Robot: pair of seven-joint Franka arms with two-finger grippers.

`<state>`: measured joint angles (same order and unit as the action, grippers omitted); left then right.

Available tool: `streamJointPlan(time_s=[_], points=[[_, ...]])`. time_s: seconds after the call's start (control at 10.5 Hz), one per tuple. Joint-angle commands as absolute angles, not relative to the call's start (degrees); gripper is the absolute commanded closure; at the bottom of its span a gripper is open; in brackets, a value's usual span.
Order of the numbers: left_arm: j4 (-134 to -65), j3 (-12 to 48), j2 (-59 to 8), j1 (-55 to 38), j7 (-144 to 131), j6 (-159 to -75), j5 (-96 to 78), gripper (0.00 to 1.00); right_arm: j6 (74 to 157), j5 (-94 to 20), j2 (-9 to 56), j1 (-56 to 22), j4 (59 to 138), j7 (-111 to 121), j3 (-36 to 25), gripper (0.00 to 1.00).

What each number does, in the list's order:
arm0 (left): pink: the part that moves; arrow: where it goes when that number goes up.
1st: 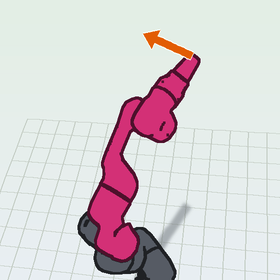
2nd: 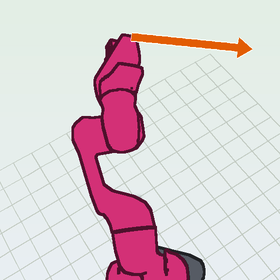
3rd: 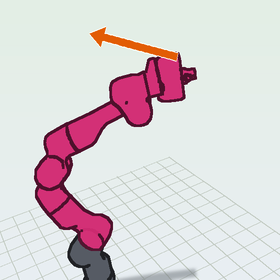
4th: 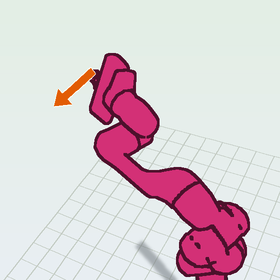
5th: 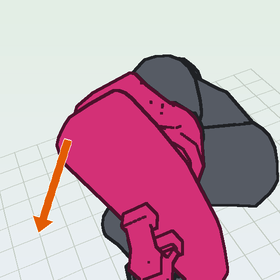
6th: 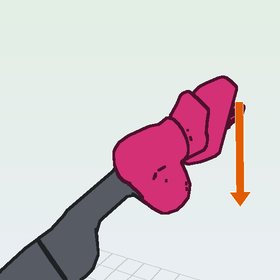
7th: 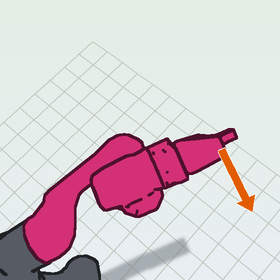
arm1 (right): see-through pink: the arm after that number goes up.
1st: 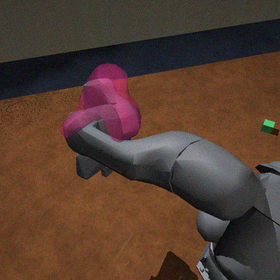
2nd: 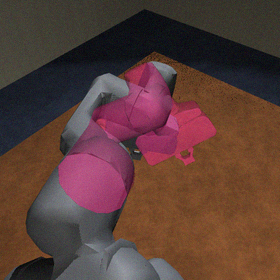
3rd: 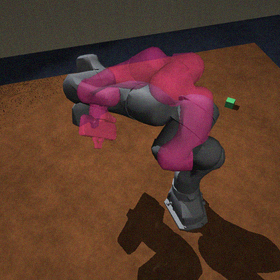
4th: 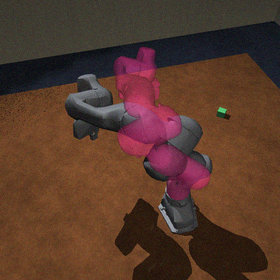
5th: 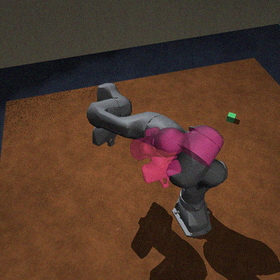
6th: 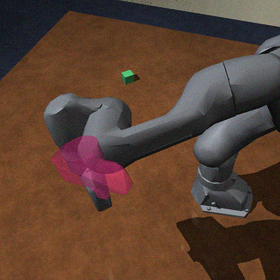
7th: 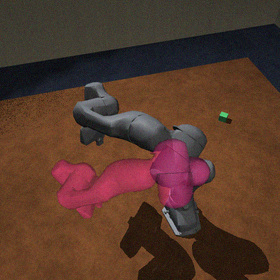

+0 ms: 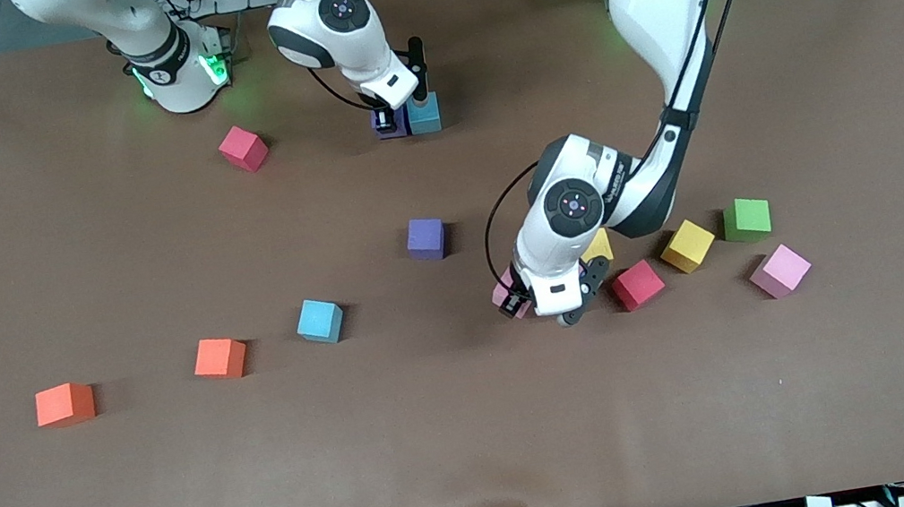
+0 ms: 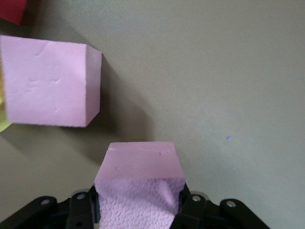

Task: Form number 2 with 11 blocks
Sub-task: 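Lower the purple cube beside teal while the left gripper grasps the pink cube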

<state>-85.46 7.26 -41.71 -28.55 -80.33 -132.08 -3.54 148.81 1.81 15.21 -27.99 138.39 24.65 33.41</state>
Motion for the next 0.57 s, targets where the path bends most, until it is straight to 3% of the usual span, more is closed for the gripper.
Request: streamJointPlan(time_s=[0.0, 0.48], points=[[-86.3, 7.1, -38.4, -28.8, -79.3, -127.6, -4.2, 0.70, 148.9, 2.4, 16.3, -28.9, 137.2, 24.1, 33.0, 1.00], [-92.4, 9.1, -31.7, -28.7, -83.0, -124.9, -4.7, 0.70, 149.0, 2.4, 16.9, -29.1, 136.8, 23.7, 33.0, 1.00]])
